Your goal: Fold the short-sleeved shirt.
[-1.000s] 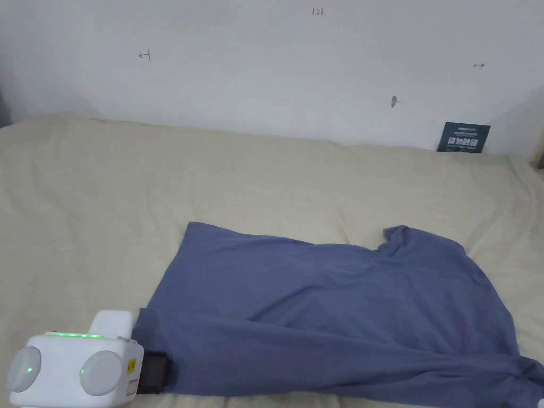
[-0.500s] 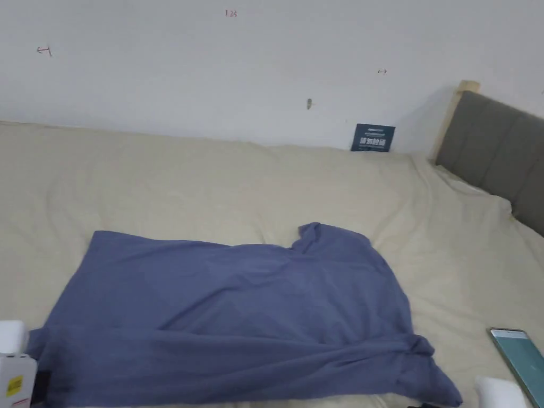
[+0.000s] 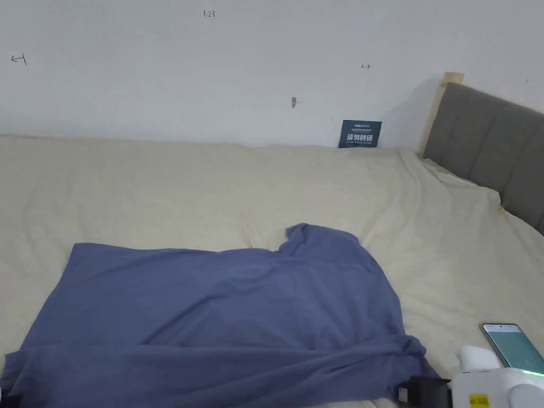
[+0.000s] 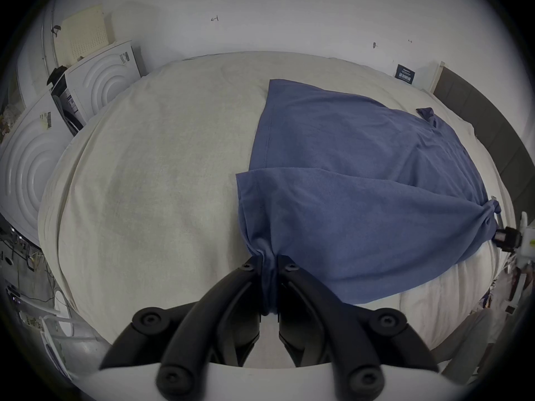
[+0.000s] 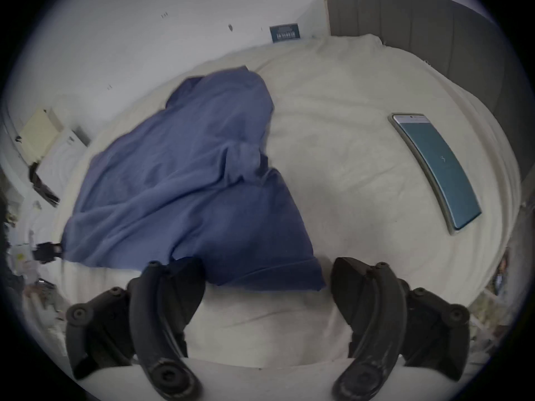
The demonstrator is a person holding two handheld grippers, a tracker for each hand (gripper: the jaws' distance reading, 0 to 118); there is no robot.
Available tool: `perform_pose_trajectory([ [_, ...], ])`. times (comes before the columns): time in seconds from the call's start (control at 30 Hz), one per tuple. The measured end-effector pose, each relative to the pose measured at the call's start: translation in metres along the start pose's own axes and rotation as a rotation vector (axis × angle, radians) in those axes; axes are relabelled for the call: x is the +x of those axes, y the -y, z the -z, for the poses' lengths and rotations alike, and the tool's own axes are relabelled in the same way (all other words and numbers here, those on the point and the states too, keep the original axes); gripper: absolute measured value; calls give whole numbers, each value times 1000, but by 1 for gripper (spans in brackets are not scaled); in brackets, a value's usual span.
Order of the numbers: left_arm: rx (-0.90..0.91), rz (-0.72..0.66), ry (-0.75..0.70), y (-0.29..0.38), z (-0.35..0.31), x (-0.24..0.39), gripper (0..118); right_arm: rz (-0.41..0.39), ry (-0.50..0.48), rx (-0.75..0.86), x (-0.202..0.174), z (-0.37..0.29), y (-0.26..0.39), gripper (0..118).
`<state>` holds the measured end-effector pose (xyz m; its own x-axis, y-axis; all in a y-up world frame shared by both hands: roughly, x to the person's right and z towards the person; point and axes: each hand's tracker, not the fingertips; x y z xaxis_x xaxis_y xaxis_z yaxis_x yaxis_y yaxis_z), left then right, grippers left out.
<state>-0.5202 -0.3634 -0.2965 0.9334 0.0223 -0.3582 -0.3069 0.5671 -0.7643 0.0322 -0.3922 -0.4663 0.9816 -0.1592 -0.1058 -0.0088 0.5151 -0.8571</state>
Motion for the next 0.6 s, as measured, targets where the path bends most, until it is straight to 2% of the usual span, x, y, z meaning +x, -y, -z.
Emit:
perform_pose_trajectory([
  [0.03, -1, -9, 6, 0, -1, -1, 9, -73, 90, 43, -12, -5, 3, 57],
  [0.07, -4, -13, 10, 0, -1, -2, 9, -146, 82, 47, -18, -7, 5, 30],
  [0.1, -7, -17, 13, -1, -1, -2, 9, -155, 41, 73, -20, -10, 6, 6],
  [0.17, -10, -17, 12, -1, -1, -2, 9, -84, -73, 69, -25, -11, 3, 6],
  [0.23, -8, -12, 6, -2, -3, 0, 9, -135, 10, 51, -32, -1, 0, 6],
  [0.3, -11, 1, -1, -2, -6, 3, 9, -109, -16, 53, -29, -1, -1, 6],
  [0.37, -10, 19, 0, -1, -9, 4, 9, -43, -40, 90, -25, -8, -2, 6],
  [0.5, 2, 23, 12, -1, -22, 2, 9, -53, -38, 105, -11, -28, 1, 6],
  [0.6, 7, 22, 35, 1, -33, -1, 9, -4, -98, 138, 1, -49, 4, 6],
])
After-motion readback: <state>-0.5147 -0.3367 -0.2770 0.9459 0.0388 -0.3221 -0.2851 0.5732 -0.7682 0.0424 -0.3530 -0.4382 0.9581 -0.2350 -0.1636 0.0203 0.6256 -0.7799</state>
